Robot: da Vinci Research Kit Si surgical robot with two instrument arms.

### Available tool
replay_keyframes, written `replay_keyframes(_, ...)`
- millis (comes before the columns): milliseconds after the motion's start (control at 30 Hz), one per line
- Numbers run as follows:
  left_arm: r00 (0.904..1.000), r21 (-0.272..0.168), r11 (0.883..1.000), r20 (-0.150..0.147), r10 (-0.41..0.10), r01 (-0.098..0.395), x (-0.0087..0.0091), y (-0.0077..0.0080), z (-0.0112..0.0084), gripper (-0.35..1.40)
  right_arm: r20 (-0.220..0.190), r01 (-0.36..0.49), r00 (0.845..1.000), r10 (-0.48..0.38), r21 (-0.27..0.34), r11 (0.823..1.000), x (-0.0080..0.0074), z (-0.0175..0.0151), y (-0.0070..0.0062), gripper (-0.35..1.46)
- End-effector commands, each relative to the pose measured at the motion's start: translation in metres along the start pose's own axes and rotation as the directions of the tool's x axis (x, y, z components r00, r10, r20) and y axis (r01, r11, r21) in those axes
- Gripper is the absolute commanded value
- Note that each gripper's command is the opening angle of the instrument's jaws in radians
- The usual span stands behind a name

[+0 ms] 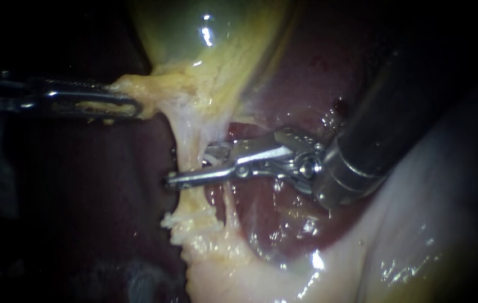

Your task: Clipping third clip left tube

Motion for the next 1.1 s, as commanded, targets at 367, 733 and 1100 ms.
replay_keyframes(367, 1.0, -0.003, 1.0, 0.001, 0.0, 0.0, -0.0001, 0.0, 0.0, -0.35, -0.066, -0.011, 0.998, 0.011, -0.004, 1.0, 0.0019, -0.0005, 0.0001, 0.5)
replay_keyframes(733, 1.0, -0.003, 1.0, 0.001, 0.001, -0.001, -0.0001, 0.0, 0.0, -0.35, -0.085, -0.015, 0.996, 0.022, 0.077, 0.997, 0.0027, 0.0002, -0.0029, 0.5)
replay_keyframes(1100, 1.0, -0.003, 1.0, 0.004, 0.002, -0.001, -0.0001, -0.0002, 0.0, -0.35, -0.111, -0.026, 0.993, 0.041, 0.136, 0.99, 0.0047, 0.0005, -0.007, 0.49)
